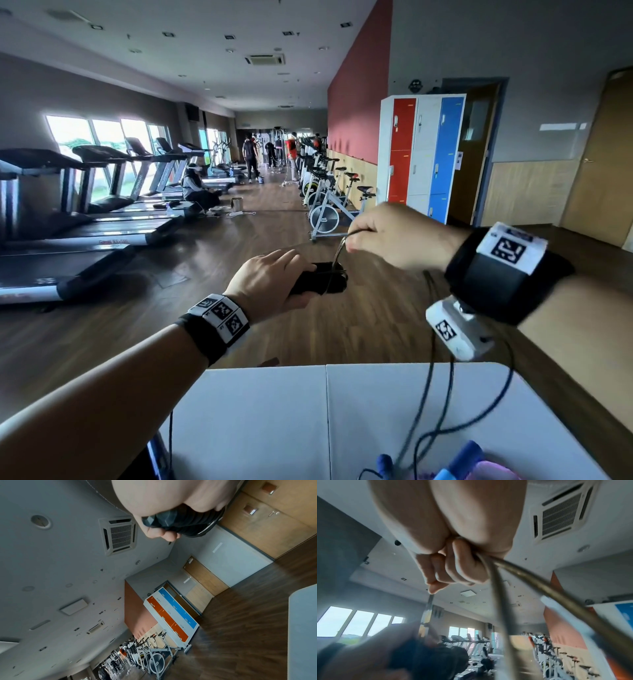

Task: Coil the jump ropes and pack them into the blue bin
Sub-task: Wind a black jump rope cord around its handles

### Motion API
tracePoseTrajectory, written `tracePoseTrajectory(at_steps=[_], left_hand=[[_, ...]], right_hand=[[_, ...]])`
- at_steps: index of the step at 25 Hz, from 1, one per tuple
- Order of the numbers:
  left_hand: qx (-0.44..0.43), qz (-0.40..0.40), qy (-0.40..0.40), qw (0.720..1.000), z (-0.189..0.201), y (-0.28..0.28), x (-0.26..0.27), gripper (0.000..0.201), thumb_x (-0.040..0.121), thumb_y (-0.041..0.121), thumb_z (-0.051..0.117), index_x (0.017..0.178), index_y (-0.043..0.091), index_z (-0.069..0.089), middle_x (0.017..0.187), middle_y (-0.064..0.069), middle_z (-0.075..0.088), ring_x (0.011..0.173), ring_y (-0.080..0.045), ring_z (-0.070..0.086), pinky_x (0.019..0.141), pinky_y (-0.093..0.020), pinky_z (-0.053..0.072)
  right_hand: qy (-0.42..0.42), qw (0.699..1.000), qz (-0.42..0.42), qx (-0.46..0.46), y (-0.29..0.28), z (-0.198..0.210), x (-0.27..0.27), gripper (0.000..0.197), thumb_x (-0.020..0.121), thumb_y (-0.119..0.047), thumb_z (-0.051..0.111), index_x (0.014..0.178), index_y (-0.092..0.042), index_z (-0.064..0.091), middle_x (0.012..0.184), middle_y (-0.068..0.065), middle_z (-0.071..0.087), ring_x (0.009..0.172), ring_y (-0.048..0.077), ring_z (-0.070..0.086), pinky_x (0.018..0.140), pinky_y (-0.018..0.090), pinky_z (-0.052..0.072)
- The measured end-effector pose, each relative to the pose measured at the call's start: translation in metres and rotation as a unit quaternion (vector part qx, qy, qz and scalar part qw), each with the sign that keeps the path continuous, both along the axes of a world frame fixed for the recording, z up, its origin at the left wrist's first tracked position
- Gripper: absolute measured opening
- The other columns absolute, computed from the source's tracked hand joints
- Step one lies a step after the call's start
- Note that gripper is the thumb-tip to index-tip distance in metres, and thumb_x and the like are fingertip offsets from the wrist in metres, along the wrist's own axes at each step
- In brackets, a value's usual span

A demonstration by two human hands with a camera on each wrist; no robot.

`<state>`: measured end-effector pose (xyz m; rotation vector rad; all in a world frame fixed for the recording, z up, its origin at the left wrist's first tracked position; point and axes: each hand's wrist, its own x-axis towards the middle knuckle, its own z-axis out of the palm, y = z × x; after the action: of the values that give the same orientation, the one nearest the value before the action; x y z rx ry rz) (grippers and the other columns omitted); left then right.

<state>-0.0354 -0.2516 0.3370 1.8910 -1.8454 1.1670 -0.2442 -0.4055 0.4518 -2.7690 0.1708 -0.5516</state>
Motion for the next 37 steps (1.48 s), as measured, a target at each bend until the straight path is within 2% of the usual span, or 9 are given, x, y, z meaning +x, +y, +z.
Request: tracePoseTrajectory(at_steps=[6,11,14,16,19,23,28,32,37], left_hand=[[-0.024,-0.048,-0.004,0.999,0.006,0.000,-0.024,0.041,0.082,0.046,0.063,0.106,0.013,0.069,0.095,0.000,0.069,0.082,-0.022,0.068,0.059,-0.033,0.054],[-0.065,-0.091,-0.002,0.994,0.019,0.003,-0.045,0.039,0.086,0.045,0.064,0.106,0.011,0.067,0.092,-0.004,0.067,0.076,-0.023,0.066,0.054,-0.032,0.051],[-0.070,-0.094,-0.002,0.993,0.032,0.003,-0.050,0.038,0.086,0.044,0.067,0.107,0.012,0.067,0.093,-0.004,0.066,0.076,-0.023,0.066,0.053,-0.033,0.052],[-0.072,-0.090,0.007,0.993,0.038,0.000,-0.051,0.037,0.085,0.043,0.071,0.106,0.012,0.069,0.095,-0.003,0.067,0.078,-0.022,0.066,0.053,-0.033,0.053],[-0.075,-0.082,0.035,0.993,0.040,-0.008,-0.052,0.037,0.086,0.046,0.070,0.107,0.016,0.068,0.099,0.000,0.066,0.084,-0.020,0.065,0.058,-0.032,0.054],[-0.063,-0.063,0.085,0.992,0.038,-0.016,-0.048,0.045,0.089,0.057,0.059,0.110,0.018,0.067,0.100,0.001,0.067,0.089,-0.020,0.067,0.065,-0.034,0.056],[-0.039,-0.012,0.118,0.992,0.041,-0.023,-0.041,0.053,0.088,0.064,0.049,0.112,0.019,0.065,0.100,0.003,0.067,0.089,-0.020,0.066,0.069,-0.030,0.050],[0.004,0.010,0.131,0.991,0.039,-0.025,-0.037,0.053,0.088,0.066,0.049,0.116,0.023,0.062,0.107,0.005,0.067,0.096,-0.019,0.064,0.077,-0.032,0.050],[0.021,0.026,0.136,0.990,0.039,-0.023,-0.031,0.044,0.087,0.055,0.067,0.114,0.021,0.063,0.107,0.004,0.069,0.097,-0.021,0.065,0.077,-0.033,0.049]], right_hand=[[-0.011,0.999,0.014,-0.043,-0.032,0.029,0.032,0.024,0.086,-0.032,0.078,0.065,-0.029,0.067,0.059,-0.013,0.061,0.050,-0.005,0.051,0.049,0.011,0.033],[0.008,1.000,0.009,0.004,-0.058,0.016,0.050,0.021,0.083,-0.039,0.081,0.072,-0.022,0.073,0.060,-0.021,0.063,0.060,0.001,0.051,0.060,0.021,0.040],[-0.004,0.991,0.000,0.134,-0.077,-0.027,0.060,0.032,0.080,-0.050,0.079,0.076,-0.019,0.076,0.069,0.003,0.066,0.068,0.020,0.052,0.065,0.033,0.042],[-0.030,0.957,0.007,0.289,-0.080,-0.062,0.067,0.027,0.079,-0.039,0.084,0.078,-0.013,0.075,0.070,0.012,0.058,0.071,0.026,0.044,0.064,0.040,0.034],[-0.048,0.907,0.010,0.418,-0.056,-0.101,0.063,0.021,0.091,-0.002,0.050,0.073,-0.007,0.059,0.063,0.010,0.046,0.056,0.019,0.040,0.052,0.030,0.031],[-0.057,0.847,0.040,0.527,-0.011,-0.137,0.049,0.039,0.108,-0.015,0.032,0.079,-0.010,0.058,0.056,-0.002,0.038,0.042,0.005,0.027,0.038,0.018,0.019],[-0.252,0.903,-0.040,0.347,0.020,-0.164,0.035,0.032,0.108,-0.021,0.041,0.088,-0.011,0.064,0.057,-0.003,0.044,0.046,0.005,0.041,0.049,0.016,0.031],[-0.205,0.967,-0.052,0.141,0.017,-0.155,0.015,0.018,0.094,-0.029,0.044,0.078,-0.024,0.053,0.057,-0.007,0.047,0.055,0.011,0.048,0.055,0.033,0.038],[-0.131,0.990,-0.047,0.037,0.013,-0.112,-0.005,0.026,0.100,-0.030,0.048,0.082,-0.014,0.059,0.068,0.001,0.058,0.069,0.022,0.056,0.060,0.038,0.030]])
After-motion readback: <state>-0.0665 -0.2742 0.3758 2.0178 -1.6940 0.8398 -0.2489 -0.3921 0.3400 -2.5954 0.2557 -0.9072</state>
